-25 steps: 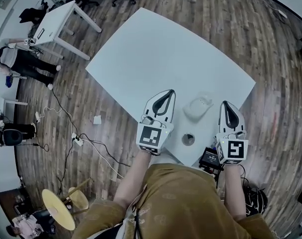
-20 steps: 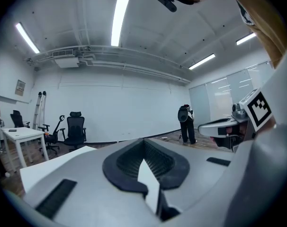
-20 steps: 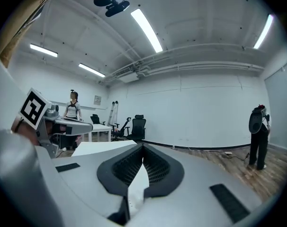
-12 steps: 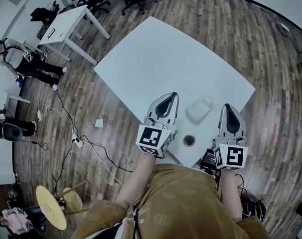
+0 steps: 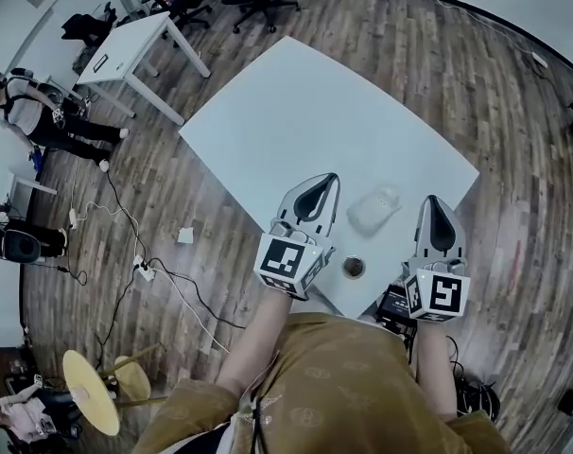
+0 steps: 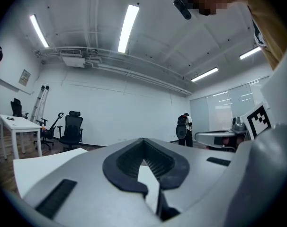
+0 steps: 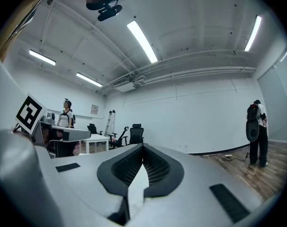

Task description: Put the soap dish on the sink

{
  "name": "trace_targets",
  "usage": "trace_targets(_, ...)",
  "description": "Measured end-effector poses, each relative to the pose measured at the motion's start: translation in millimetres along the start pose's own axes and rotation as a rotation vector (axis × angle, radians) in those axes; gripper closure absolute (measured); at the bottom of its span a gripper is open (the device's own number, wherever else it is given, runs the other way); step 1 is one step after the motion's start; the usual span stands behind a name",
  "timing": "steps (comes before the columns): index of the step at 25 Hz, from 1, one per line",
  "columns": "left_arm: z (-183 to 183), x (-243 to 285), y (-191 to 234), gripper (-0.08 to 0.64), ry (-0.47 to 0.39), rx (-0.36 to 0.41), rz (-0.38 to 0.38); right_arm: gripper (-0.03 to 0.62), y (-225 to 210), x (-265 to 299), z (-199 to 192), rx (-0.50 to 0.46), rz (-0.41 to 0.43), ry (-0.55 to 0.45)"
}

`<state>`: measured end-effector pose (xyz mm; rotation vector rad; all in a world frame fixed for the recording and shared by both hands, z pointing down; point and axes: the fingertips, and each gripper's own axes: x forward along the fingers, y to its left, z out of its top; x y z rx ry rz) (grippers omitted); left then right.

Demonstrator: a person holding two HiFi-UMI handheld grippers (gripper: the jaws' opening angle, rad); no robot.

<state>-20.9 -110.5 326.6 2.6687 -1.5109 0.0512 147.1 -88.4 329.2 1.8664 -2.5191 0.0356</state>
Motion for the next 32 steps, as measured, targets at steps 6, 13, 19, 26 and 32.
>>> trace_targets(6,1,-1,-1,0.554,0.000,0.025,0.020,0.583,-7,0,-3,-0.023,-0.014,0.020)
trace_targets(13,5,-10,14,0.554,-0.013,0.037,0.060,0.583,-6,0,0,-0.036,-0.028,0.028)
trace_targets(19,12,-14,24,0.554,-0.026,0.043,0.082,0.583,-6,-1,2,-0.058,-0.046,0.040)
trace_targets(26,15,-13,25,0.552,-0.030,0.038,0.082,0.583,-4,1,5,-0.061,-0.046,0.052)
trace_targets(32,15,-13,21,0.554,-0.023,0.060,0.098,0.583,-9,-3,2,-0.060,-0.046,0.061)
